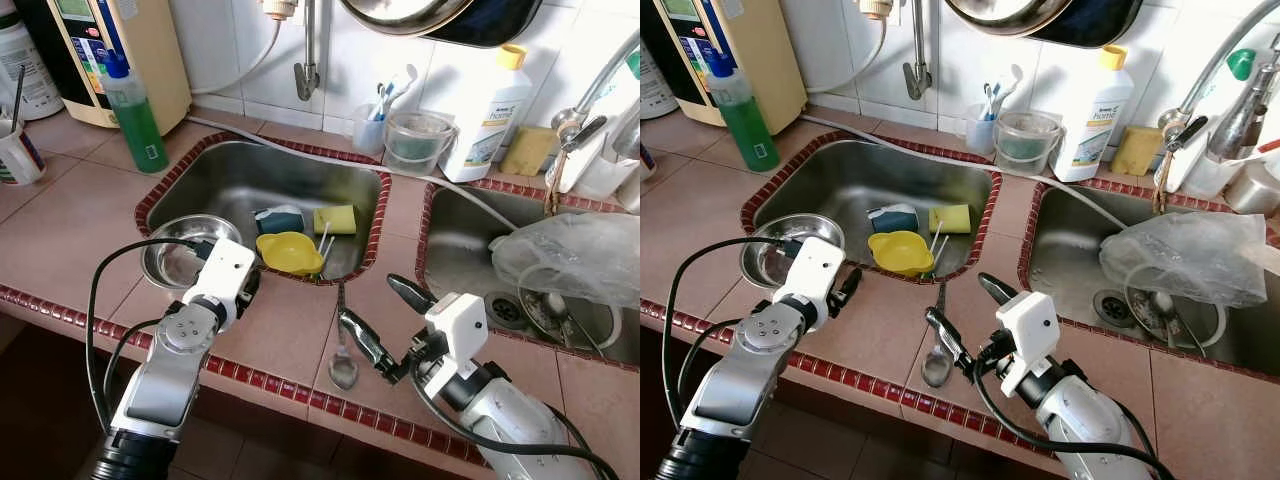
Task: Kitchen organization
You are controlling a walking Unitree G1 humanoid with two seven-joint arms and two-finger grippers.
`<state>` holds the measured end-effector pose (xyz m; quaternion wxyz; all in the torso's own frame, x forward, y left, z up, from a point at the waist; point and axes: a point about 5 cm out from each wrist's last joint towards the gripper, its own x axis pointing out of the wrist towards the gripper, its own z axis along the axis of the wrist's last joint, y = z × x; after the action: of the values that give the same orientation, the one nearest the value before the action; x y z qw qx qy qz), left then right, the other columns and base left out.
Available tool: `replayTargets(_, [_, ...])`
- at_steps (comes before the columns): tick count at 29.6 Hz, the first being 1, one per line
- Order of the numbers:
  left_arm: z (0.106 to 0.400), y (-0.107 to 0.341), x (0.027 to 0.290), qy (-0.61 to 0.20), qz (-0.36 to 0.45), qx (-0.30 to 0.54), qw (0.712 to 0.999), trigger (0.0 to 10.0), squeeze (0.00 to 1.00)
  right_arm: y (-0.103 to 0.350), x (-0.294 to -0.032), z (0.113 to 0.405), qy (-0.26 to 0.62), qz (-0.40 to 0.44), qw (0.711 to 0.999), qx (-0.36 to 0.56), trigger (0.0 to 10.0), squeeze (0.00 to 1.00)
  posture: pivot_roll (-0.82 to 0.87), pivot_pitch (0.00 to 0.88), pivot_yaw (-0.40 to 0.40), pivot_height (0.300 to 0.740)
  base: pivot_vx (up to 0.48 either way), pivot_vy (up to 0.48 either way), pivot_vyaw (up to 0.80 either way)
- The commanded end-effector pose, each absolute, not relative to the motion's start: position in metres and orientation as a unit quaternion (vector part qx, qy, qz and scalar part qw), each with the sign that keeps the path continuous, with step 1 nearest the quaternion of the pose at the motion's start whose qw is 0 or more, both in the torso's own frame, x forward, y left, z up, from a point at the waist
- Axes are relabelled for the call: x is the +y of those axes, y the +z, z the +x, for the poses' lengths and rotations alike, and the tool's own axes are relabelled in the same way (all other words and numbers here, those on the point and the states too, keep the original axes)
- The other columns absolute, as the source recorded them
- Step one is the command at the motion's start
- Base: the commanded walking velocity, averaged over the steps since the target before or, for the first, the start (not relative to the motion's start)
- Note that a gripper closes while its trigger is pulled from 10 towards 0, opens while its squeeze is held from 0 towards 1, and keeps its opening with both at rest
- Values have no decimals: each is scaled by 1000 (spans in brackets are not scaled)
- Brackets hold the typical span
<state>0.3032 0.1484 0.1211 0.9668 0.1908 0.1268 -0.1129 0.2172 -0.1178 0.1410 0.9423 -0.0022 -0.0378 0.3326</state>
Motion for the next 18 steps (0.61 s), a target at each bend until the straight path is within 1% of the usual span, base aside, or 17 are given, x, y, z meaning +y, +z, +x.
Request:
replayTargets(1, [305,123,149,-108,192,125,967,10000,0,145,-119,218,332,-2,942,-44,10000,0,-124,92,-9,740,0,0,0])
replayTargets(2, [305,123,150,-106,199,127,966,9569,0,145,-118,217,332,-2,942,-44,10000,0,-125,91,-8,740,0,0,0])
replayTargets(3, [304,122,151,-103,197,131,966,4941,0,145,-118,217,332,0,942,-44,10000,0,-125,90,-7,740,0,0,0])
replayTargets(4, [303,119,152,-104,203,138,964,549,0,145,-118,216,332,1,942,-44,10000,0,-127,89,-7,740,0,0,0])
replayTargets(5, [303,118,153,-105,204,140,963,549,0,145,-118,216,332,1,942,-45,10000,0,-126,88,-7,740,0,0,0])
replayTargets(6, [302,118,153,-107,203,140,963,0,0,145,-118,216,332,1,942,-44,10000,0,-126,89,-7,740,0,0,0])
replayTargets(18, [301,120,152,-108,193,143,965,0,0,145,-119,214,336,2,941,-42,10000,0,-123,95,-9,740,0,0,0])
